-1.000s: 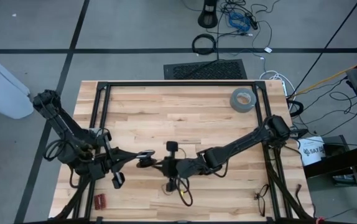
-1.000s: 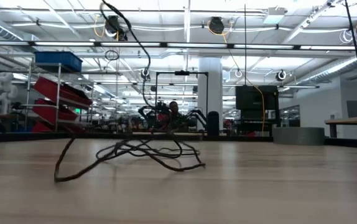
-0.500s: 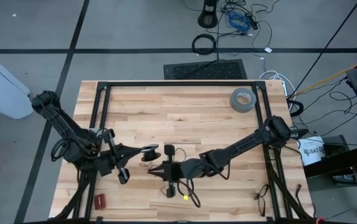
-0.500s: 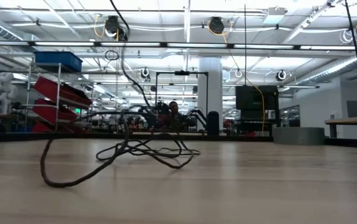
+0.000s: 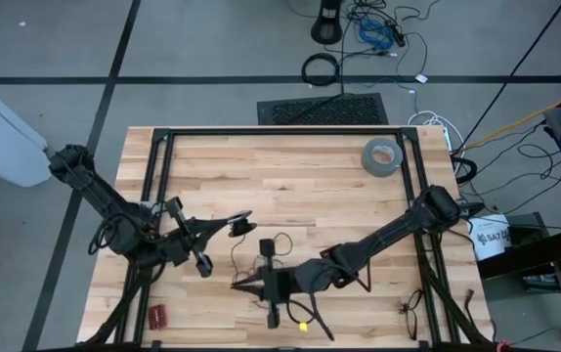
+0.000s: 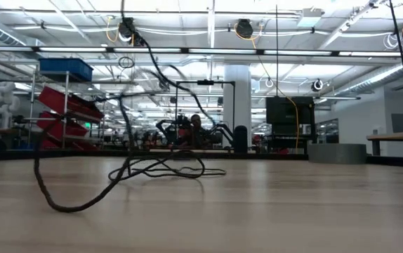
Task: Coil cords
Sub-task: Uncoil the black wire from the spool
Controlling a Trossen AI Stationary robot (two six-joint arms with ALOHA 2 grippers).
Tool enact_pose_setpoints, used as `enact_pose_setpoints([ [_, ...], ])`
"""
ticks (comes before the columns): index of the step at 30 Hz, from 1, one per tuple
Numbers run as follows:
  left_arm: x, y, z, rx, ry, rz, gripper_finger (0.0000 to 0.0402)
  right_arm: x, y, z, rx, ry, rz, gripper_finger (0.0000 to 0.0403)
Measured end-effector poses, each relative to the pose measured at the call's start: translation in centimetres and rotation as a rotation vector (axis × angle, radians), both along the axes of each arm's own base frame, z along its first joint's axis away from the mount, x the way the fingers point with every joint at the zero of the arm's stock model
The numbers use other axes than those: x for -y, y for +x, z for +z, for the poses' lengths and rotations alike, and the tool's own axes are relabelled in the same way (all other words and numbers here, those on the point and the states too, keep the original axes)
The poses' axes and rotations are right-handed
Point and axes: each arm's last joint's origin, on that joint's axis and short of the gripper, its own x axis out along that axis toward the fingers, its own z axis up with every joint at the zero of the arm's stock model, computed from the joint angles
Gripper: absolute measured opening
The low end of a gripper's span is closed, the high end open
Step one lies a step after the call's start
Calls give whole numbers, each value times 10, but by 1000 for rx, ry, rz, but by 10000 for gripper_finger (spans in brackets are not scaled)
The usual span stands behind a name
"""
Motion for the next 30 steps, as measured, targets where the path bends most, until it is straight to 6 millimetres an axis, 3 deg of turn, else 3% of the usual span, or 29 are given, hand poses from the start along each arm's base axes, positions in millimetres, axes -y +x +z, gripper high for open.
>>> enact_pose_setpoints([
  [14, -10, 10, -9, -60, -16, 97, 0, -44, -25, 41, -9, -102, 71, 0],
  [24, -7, 8, -12, -94, 8, 103, 0, -74, -62, 52, -122, -288, -287, 0],
  [30, 0, 1, -10, -89, 8, 64, 0, -83, -79, 45, -181, -303, -363, 0],
])
